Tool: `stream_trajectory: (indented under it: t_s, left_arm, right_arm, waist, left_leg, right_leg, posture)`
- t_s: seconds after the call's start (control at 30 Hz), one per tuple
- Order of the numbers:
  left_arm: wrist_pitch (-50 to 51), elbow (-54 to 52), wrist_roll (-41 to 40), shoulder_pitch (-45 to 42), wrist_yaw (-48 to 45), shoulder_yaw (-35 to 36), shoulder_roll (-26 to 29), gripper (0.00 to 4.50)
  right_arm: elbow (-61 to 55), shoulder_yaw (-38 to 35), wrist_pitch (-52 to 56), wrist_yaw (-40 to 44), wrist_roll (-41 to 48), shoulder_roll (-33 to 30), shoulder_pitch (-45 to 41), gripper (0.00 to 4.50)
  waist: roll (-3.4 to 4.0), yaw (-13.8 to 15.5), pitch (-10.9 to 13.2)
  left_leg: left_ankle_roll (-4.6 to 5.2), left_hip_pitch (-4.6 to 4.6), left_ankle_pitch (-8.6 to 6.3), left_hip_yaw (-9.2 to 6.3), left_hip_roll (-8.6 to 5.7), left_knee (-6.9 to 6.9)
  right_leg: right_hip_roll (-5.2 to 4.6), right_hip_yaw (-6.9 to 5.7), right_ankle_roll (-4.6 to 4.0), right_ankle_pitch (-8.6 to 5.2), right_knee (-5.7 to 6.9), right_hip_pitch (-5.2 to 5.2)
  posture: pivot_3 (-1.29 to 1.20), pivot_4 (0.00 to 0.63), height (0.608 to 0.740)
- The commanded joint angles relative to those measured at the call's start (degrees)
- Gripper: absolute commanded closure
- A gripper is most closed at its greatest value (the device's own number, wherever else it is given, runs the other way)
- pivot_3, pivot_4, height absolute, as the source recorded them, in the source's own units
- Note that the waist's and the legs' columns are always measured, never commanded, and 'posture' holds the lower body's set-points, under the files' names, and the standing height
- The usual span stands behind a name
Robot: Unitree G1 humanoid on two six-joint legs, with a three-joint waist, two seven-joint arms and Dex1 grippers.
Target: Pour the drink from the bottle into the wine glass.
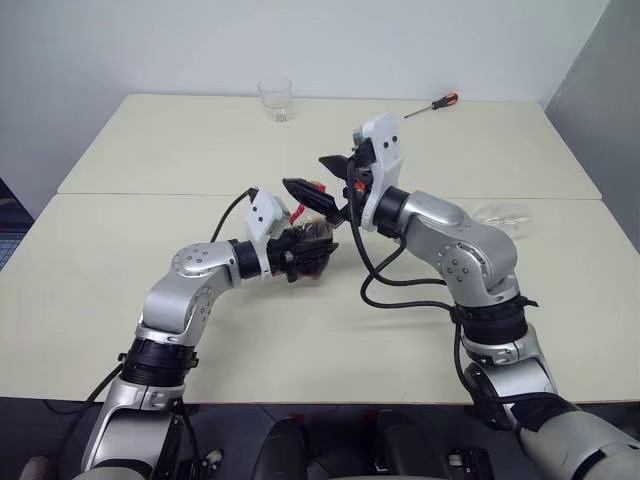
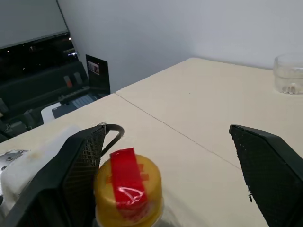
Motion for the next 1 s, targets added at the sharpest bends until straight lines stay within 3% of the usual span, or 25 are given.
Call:
stream_trajectory:
  t_s: [0.03, 0.77, 1.0]
  left_arm:
    - [-1.5, -1.4, -0.7, -2.0, -0.7, 1.5, -0.4, 2.51]
    - [0.3, -3.1, -3.0, -2.1, -1.9, 3.2, -0.4, 2.51]
    - [-0.5, -1.4, -2.5, -3.4, -2.4, 3.4, -0.1, 2.51]
  right_arm:
    - [-0.9, -1.4, -1.7, 0.1, -0.8, 0.2, -1.3, 0.04]
    - [-1.5, -7.3, 0.1, 4.2, 1.2, -8.5, -0.8, 0.04]
    - [-5.0, -7.8, 1.4, 6.0, 3.0, -12.6, 2.7, 0.04]
  waist:
    - [0.0, 0.0, 0.0]
    - [0.0, 0.0, 0.0]
    - [0.0, 0.1, 0.0]
  left_leg:
    - [0.0, 0.0, 0.0, 0.0, 0.0, 0.0]
    - [0.0, 0.0, 0.0, 0.0, -0.01, 0.01]
    - [0.0, 0.0, 0.0, -0.01, -0.01, 0.01]
  right_leg:
    - [0.0, 0.0, 0.0, 0.0, 0.0, 0.0]
    - [0.0, 0.0, 0.0, 0.0, 0.02, 0.0]
    - [0.0, -0.01, 0.0, 0.0, 0.02, 0.0]
  posture:
    - [0.0, 0.15, 0.74]
    - [0.0, 0.15, 0.74]
    - [0.0, 0.15, 0.74]
